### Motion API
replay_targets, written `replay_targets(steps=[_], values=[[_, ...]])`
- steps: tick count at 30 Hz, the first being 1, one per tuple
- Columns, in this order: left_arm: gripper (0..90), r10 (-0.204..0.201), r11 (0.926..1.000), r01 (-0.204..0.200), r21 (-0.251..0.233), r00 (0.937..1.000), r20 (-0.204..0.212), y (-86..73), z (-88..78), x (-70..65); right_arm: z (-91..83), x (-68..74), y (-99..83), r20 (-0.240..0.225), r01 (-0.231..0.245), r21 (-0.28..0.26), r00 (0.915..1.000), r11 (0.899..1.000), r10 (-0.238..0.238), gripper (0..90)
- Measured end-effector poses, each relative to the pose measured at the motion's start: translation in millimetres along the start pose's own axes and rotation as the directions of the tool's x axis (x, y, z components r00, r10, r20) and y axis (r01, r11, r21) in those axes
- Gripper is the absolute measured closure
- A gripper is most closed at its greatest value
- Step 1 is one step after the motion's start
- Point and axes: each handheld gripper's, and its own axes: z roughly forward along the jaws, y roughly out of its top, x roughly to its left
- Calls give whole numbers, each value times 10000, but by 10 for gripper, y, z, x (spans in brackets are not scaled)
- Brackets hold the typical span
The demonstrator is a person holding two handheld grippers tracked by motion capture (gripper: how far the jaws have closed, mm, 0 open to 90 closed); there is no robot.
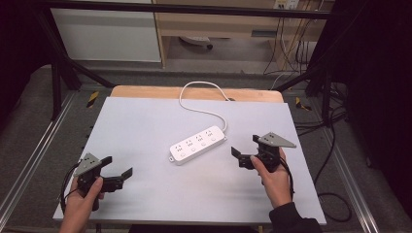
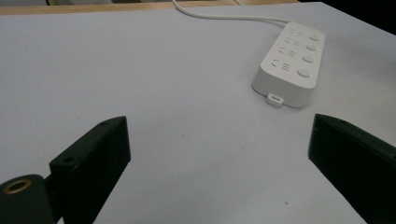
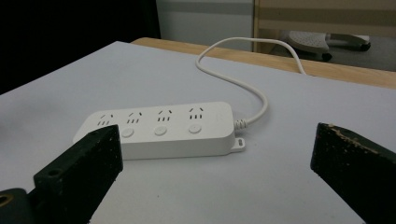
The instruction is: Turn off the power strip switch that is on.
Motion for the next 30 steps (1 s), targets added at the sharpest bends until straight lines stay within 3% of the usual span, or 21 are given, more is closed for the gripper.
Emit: replay_targets(steps=[11,18,26,30], values=[[54,-76,9999,76,-70,10000,-14,0,-12,20,-316,-160,-162,420,9,-152,9991,9999,-3,47],[54,-65,10000,65,-66,10000,-47,1,-16,20,-476,-247,-366,772,264,-244,9967,9994,-244,52],[54,-72,9999,71,-101,10000,-46,9,-6,13,-558,-384,-599,1230,75,100,9924,9999,-87,52],[54,40,10000,-40,-3,10000,-13,8,10,-8,-483,-409,-666,1425,9,509,9898,9987,-82,48]])
